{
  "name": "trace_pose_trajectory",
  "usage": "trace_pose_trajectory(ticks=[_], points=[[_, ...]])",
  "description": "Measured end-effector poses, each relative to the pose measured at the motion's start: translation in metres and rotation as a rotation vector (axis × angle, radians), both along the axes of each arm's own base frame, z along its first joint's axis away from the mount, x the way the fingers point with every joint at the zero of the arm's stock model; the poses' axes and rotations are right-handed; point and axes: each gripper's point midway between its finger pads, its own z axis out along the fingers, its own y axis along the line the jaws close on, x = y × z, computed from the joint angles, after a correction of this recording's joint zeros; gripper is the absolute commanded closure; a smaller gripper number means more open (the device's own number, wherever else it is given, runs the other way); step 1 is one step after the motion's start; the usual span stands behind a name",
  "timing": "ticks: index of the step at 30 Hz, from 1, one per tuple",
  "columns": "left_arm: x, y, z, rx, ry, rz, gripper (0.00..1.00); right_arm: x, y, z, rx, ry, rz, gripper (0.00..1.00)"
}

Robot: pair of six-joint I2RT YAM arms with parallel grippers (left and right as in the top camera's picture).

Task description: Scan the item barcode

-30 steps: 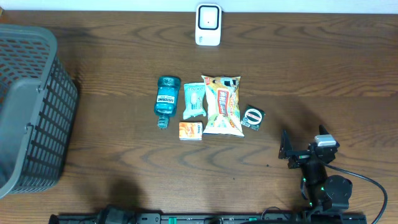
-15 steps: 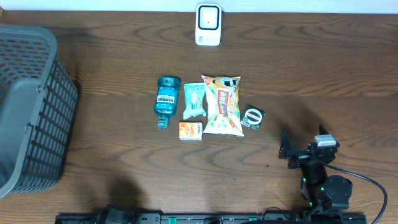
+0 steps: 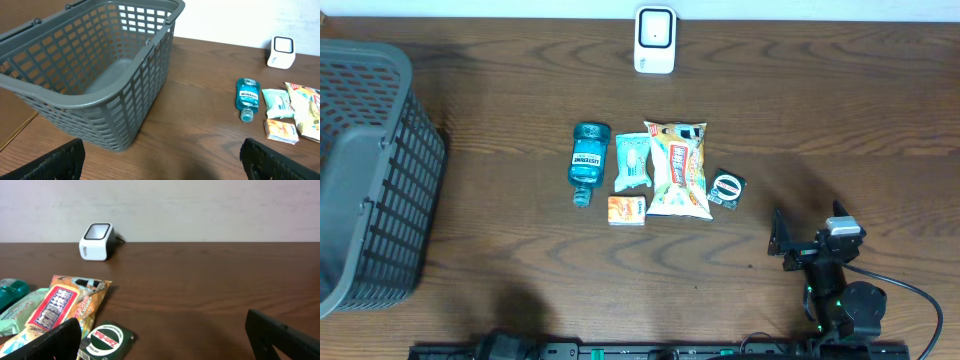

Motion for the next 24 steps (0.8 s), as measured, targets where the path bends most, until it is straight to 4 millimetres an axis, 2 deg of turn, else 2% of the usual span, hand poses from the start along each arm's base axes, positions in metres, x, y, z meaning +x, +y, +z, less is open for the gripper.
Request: trace_pose_trajectory(ticks=[4, 6, 8, 9, 11, 14, 18, 22, 24], points=[[0.0, 0.0, 0.0, 0.0, 0.0, 0.0, 0.02, 0.0, 0.002, 0.002, 0.02, -0.005, 0.012, 0.01], [0.0, 0.0, 0.0, 0.0, 0.0, 0.0, 0.02, -0.001, 0.01, 0.012, 0.081, -0.039, 0.054, 0.01], [0.0, 0.0, 0.0, 0.0, 0.0, 0.0, 0.02, -0.002, 0.022, 0.033, 0.136, -0.121, 0.129, 0.01], [0.0, 0.0, 0.0, 0.0, 0.0, 0.0, 0.02, -0.007, 0.032, 0.056, 0.17, -0.204, 0.196, 0.01], [0.0, 0.0, 0.0, 0.0, 0.001, 0.0, 0.02, -0.016, 0.041, 0.084, 0.22, -0.271, 0.262, 0.01], [0.0, 0.0, 0.0, 0.0, 0.0, 0.0, 0.02, -0.017, 0.047, 0.105, 0.248, -0.231, 0.294, 0.01], [0.0, 0.0, 0.0, 0.001, 0.003, 0.0, 0.02, 0.001, 0.051, 0.135, 0.281, -0.062, 0.301, 0.01], [0.0, 0.0, -0.001, 0.001, 0.003, 0.0, 0.02, 0.038, 0.052, 0.131, 0.319, 0.35, 0.256, 0.01], [0.0, 0.0, -0.001, 0.001, 0.003, 0.001, 0.02, 0.052, 0.052, 0.119, 0.313, 0.562, 0.242, 0.01]])
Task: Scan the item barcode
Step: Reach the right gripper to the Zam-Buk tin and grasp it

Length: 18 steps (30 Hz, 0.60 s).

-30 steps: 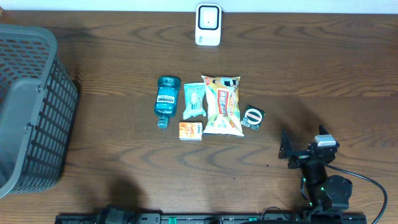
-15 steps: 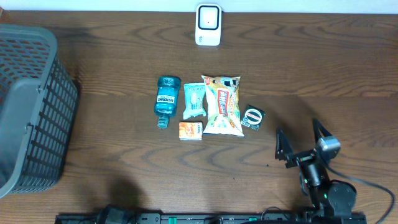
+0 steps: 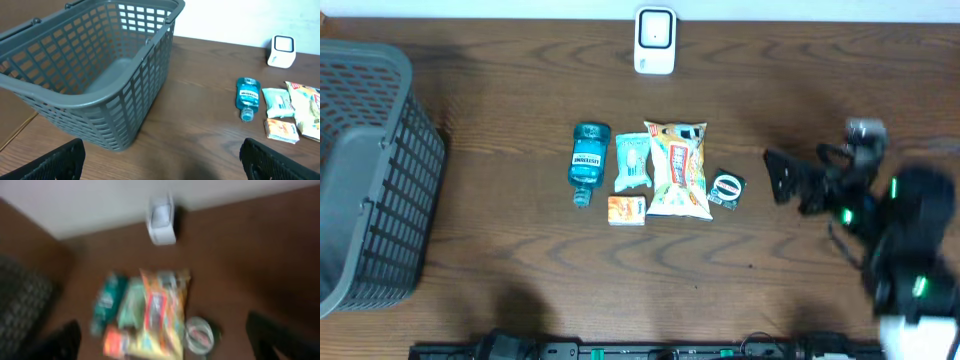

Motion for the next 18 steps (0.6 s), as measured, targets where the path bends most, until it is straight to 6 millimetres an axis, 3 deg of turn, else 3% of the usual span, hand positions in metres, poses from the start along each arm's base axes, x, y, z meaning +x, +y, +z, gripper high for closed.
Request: trace_pose_trajectory(ticks=[3, 6, 8, 11, 15, 18], points=[[0.0, 0.0, 0.0, 0.0, -0.001, 0.001, 0.02, 0.018, 0.001, -0.009, -0.016, 0.179, 0.03, 0.01], [0.0, 0.0, 0.0, 0.0, 0.0, 0.001, 0.02, 0.034, 0.007, -0.031, 0.006, 0.333, 0.075, 0.01], [0.0, 0.0, 0.0, 0.0, 0.0, 0.001, 0.02, 0.042, 0.016, -0.06, 0.052, 0.443, 0.12, 0.01], [0.0, 0.0, 0.0, 0.0, 0.0, 0.002, 0.02, 0.053, 0.021, -0.103, 0.071, 0.609, 0.052, 0.01], [0.0, 0.0, 0.0, 0.0, 0.0, 0.002, 0.02, 0.05, 0.043, -0.184, -0.069, 0.88, -0.133, 0.01], [0.0, 0.0, 0.0, 0.0, 0.0, 0.002, 0.02, 0.046, 0.061, -0.217, -0.173, 0.929, -0.215, 0.01]])
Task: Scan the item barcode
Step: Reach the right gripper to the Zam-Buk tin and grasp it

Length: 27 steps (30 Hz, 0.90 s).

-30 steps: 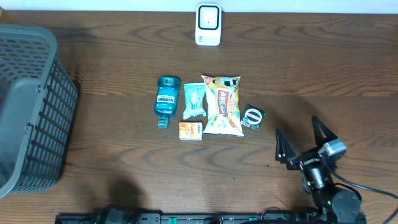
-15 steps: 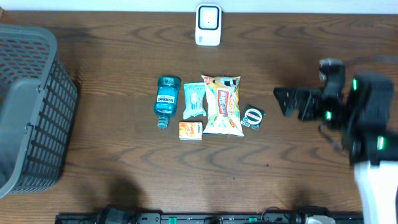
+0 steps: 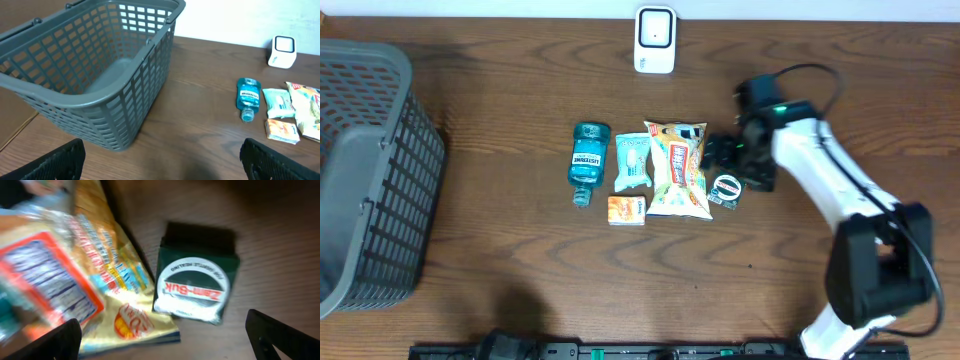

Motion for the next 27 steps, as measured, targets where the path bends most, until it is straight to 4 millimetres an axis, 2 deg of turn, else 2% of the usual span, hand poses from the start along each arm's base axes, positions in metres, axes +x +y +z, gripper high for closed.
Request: trace_pose_trajectory(ticks=[6, 11, 12, 13, 15, 17, 23, 24, 26, 27], points=[[0.0, 0.0, 0.0, 0.0, 0.0, 0.0, 0.02, 0.003, -0.011, -0.03, -0.157, 0.026, -0.117, 0.02], [0.0, 0.0, 0.0, 0.0, 0.0, 0.0, 0.02, 0.002, -0.021, -0.061, -0.227, 0.078, -0.149, 0.11], [0.0, 0.0, 0.0, 0.0, 0.0, 0.0, 0.02, 0.004, -0.02, -0.063, -0.22, 0.079, -0.151, 0.18], [0.0, 0.0, 0.0, 0.0, 0.0, 0.0, 0.02, 0.006, -0.02, -0.064, -0.223, 0.072, -0.151, 0.22], [0.0, 0.0, 0.0, 0.0, 0.0, 0.0, 0.02, 0.009, -0.019, -0.064, -0.219, 0.068, -0.151, 0.39], [0.0, 0.0, 0.0, 0.0, 0.0, 0.0, 0.02, 0.013, -0.018, -0.065, -0.216, 0.066, -0.155, 0.49], [0.0, 0.0, 0.0, 0.0, 0.0, 0.0, 0.02, 0.01, -0.019, -0.062, -0.22, 0.087, -0.121, 0.55], [0.0, 0.0, 0.0, 0.0, 0.0, 0.0, 0.02, 0.005, -0.022, -0.061, -0.223, 0.116, -0.112, 0.6], [0.0, 0.0, 0.0, 0.0, 0.0, 0.0, 0.02, -0.009, -0.03, -0.057, -0.228, 0.184, -0.099, 0.65], [0.0, 0.0, 0.0, 0.0, 0.0, 0.001, 0.02, -0.015, -0.033, -0.049, -0.2, 0.238, -0.084, 0.65]])
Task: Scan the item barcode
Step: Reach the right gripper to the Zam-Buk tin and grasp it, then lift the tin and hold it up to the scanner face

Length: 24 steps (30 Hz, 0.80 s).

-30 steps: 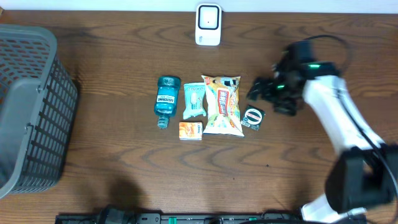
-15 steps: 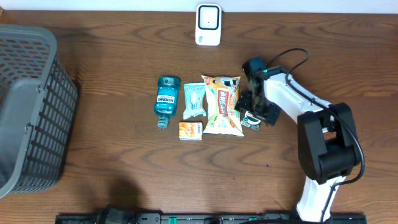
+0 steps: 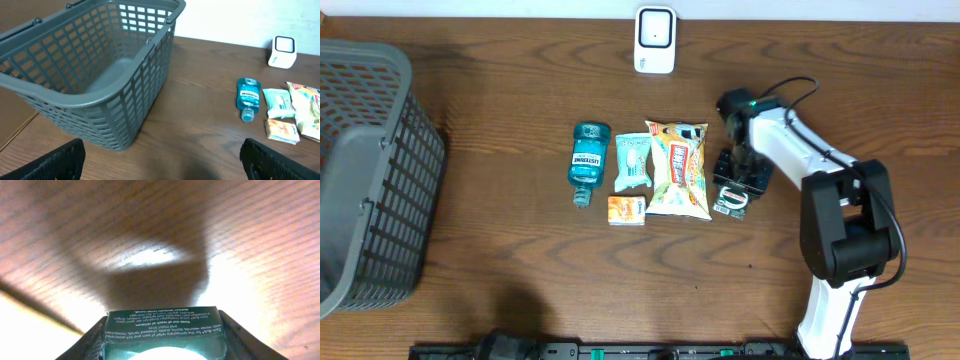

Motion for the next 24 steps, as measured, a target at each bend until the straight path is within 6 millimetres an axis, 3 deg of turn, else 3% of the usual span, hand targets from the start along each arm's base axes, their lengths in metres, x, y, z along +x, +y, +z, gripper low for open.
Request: trace_pose_trajectory(ticks=[2, 5, 9, 13, 17, 19, 21, 24], points=[[0.0, 0.0, 0.0, 0.0, 0.0, 0.0, 0.02, 0.0, 0.002, 0.015, 0.062, 0.032, 0.018, 0.62], [0.0, 0.0, 0.0, 0.0, 0.0, 0.0, 0.02, -0.001, 0.015, 0.053, 0.216, 0.052, 0.063, 0.62], [0.0, 0.0, 0.0, 0.0, 0.0, 0.0, 0.02, -0.023, 0.029, 0.089, 0.339, 0.088, 0.118, 0.66], [0.0, 0.0, 0.0, 0.0, 0.0, 0.0, 0.02, -0.042, 0.036, 0.105, 0.406, 0.145, 0.138, 0.67], [0.0, 0.0, 0.0, 0.0, 0.0, 0.0, 0.02, -0.045, 0.044, 0.109, 0.463, 0.152, 0.16, 0.67], [0.0, 0.0, 0.0, 0.0, 0.0, 0.0, 0.02, -0.034, 0.048, 0.107, 0.482, 0.1, 0.181, 0.67], [0.0, 0.0, 0.0, 0.0, 0.0, 0.0, 0.03, -0.006, 0.055, 0.102, 0.497, -0.032, 0.223, 0.73], [0.0, 0.0, 0.0, 0.0, 0.0, 0.0, 0.02, 0.038, 0.07, 0.102, 0.513, -0.232, 0.293, 0.73]])
